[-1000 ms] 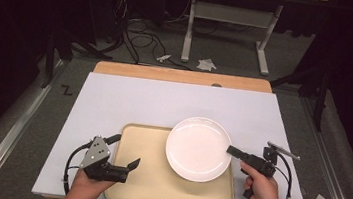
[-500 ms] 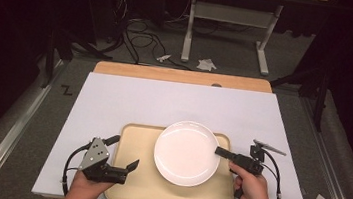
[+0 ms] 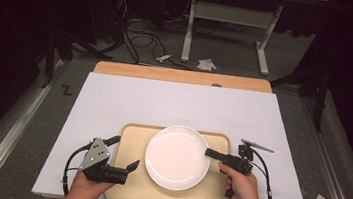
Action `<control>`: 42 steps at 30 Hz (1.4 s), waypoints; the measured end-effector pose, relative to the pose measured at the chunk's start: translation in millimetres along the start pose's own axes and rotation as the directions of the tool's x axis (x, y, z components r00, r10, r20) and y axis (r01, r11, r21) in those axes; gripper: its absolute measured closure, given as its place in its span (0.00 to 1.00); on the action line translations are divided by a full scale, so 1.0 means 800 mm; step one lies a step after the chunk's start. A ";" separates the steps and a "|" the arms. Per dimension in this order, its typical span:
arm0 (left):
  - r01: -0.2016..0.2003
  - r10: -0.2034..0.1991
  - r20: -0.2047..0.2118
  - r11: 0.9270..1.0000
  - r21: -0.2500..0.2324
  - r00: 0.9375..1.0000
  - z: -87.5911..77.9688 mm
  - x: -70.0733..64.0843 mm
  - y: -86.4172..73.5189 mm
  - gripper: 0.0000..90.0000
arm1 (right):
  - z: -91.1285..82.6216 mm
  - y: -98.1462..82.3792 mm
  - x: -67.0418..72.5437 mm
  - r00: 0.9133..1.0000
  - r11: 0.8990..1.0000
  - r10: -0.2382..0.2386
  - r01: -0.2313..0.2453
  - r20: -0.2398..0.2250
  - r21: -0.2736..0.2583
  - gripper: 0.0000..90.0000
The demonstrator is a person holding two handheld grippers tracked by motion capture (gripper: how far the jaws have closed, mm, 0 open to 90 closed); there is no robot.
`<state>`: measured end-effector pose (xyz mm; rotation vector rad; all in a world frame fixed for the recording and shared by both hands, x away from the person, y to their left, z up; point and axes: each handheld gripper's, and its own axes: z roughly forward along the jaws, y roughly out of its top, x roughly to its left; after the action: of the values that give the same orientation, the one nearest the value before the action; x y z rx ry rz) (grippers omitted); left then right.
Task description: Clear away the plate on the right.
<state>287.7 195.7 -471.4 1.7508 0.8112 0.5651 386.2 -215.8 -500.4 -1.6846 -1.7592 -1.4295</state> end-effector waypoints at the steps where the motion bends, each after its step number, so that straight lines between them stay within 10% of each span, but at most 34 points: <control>1: 0.000 0.000 0.001 1.000 0.001 1.000 0.000 0.000 0.000 0.05 | 0.001 -0.001 0.000 1.000 1.000 -0.003 0.003 0.000 0.004 0.99; 42: -0.005 0.005 0.008 1.000 0.018 1.000 0.002 -0.002 -0.001 0.05 | 0.012 -0.006 0.006 0.993 0.995 -0.091 0.087 0.079 0.049 0.98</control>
<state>287.8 193.6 -472.7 1.7707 0.8083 0.5556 384.6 -204.1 -503.1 -1.6826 -1.9183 -1.3643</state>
